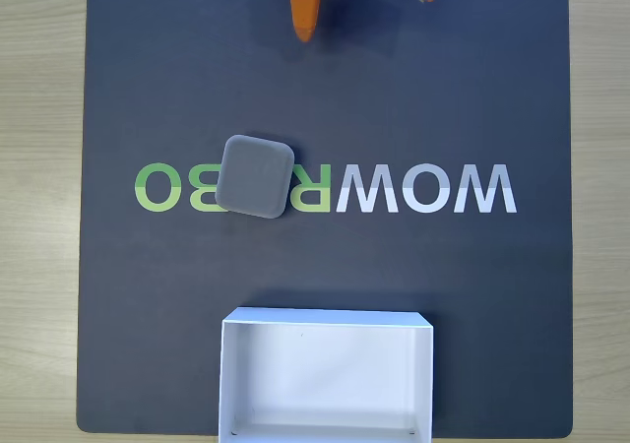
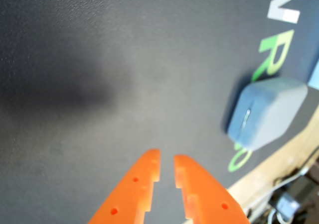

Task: Grab the usb to bin

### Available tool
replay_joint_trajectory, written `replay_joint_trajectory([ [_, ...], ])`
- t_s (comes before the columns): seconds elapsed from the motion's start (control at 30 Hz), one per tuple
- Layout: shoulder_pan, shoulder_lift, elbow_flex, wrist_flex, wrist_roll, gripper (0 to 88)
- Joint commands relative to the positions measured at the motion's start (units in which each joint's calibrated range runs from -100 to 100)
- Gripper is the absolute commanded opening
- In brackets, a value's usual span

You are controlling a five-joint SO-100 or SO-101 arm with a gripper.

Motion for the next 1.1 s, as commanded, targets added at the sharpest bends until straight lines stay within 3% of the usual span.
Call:
replay_joint_trajectory([
  [0.0,-0.2,-0.1,-0.3,0.5,-0.1,2.8],
  [1.07,0.3,0.1,-0.5,0.4,-0.2,2.8],
])
